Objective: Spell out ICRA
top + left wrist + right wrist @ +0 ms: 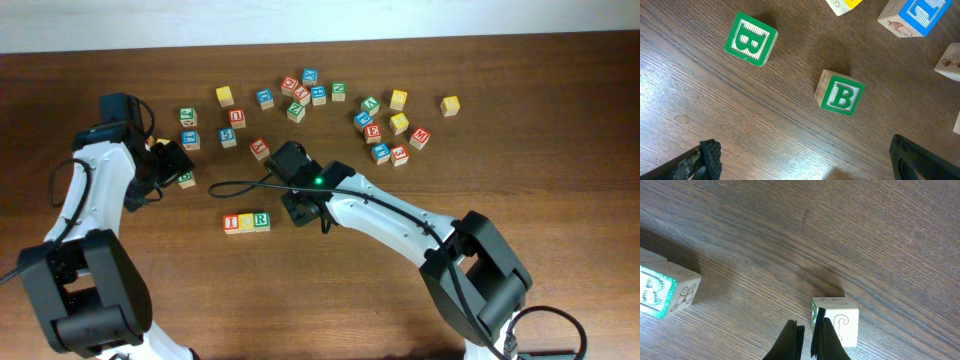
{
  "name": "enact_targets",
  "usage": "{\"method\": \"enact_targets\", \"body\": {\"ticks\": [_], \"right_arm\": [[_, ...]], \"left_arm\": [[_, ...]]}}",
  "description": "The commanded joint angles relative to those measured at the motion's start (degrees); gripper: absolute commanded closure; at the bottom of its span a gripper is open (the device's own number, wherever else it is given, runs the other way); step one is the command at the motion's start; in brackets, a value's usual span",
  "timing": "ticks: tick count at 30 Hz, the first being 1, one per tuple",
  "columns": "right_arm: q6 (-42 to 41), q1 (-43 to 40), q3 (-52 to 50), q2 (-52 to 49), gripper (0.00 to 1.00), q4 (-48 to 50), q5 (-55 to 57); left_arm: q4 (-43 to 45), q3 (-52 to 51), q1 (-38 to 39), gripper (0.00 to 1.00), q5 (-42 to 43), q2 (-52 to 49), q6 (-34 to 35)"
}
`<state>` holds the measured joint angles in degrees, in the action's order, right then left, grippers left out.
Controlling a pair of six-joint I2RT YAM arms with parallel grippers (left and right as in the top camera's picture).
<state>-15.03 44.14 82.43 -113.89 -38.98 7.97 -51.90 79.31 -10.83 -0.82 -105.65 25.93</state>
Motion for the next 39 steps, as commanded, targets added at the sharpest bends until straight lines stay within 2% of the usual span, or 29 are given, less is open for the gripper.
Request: {"method": "enact_targets", "body": {"ticks": [1, 23, 39], "right_arm": [[-0.4, 0.5, -0.5, 0.1, 0.96, -0.3, 1.3], [-0.4, 0.5, -2.0, -0.1, 0.95, 0.2, -0.1], [-0.4, 1.6, -2.0, -6.4, 0.96, 0.9, -4.6]], "left_arm": [[-0.1, 0.5, 0.1, 0.01, 0.0, -0.2, -0.3], [0.0, 0.5, 0.1, 0.01, 0.0, -0.2, -0.3], [-0.1, 0.5, 0.2, 0.01, 0.0, -0.2, -0.3]]}}
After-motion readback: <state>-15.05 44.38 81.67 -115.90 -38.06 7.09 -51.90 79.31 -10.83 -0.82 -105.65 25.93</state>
